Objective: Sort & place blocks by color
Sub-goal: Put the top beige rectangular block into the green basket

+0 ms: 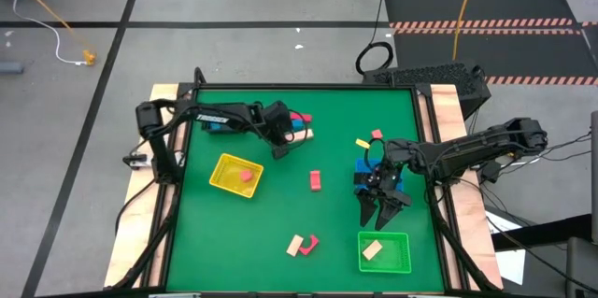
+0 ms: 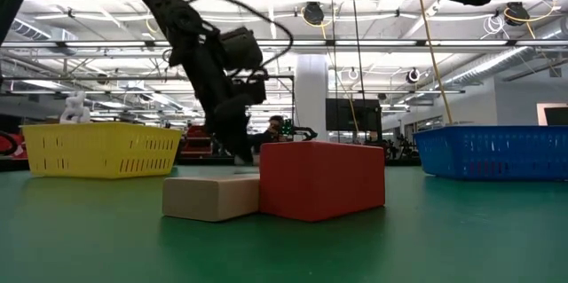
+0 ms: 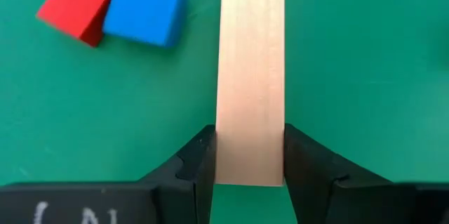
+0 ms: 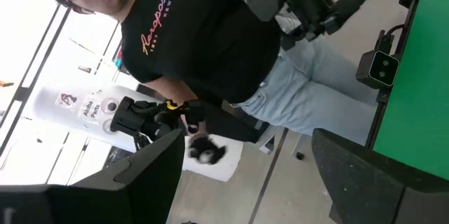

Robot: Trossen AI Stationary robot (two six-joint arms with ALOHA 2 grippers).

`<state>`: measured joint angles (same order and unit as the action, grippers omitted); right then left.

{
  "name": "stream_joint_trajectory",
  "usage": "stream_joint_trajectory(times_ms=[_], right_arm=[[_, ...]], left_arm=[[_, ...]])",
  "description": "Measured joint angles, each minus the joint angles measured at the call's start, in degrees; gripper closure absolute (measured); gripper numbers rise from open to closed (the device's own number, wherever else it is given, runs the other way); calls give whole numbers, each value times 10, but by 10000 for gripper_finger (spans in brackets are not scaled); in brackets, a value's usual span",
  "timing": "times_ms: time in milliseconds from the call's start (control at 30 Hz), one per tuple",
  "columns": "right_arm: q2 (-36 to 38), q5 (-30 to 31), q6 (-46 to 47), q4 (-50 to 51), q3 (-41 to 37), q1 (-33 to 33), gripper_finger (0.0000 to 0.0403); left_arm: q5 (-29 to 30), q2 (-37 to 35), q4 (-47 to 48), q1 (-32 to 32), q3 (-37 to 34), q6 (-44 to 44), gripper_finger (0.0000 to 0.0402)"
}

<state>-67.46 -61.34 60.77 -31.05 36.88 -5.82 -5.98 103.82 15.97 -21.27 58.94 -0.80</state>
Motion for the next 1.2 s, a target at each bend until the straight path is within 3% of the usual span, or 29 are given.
stream_joint_trajectory(times_ms=[133,400,633,933,1200], right_arm=[[0,0,4,0,0,0,99],[0,0,122,0,0,0,99],[0,-2,235,0,0,0,99],[0,4,237,0,0,0,99],[0,163,112,-6,0,1,99]], left_arm=[[-3,-34,24,27,0,15,271],[2,-95,23,91,1,88,271],[52,-109,9,152,2,182,271],[65,-109,-85,214,2,306,270],[91,-109,-145,252,2,397,271]])
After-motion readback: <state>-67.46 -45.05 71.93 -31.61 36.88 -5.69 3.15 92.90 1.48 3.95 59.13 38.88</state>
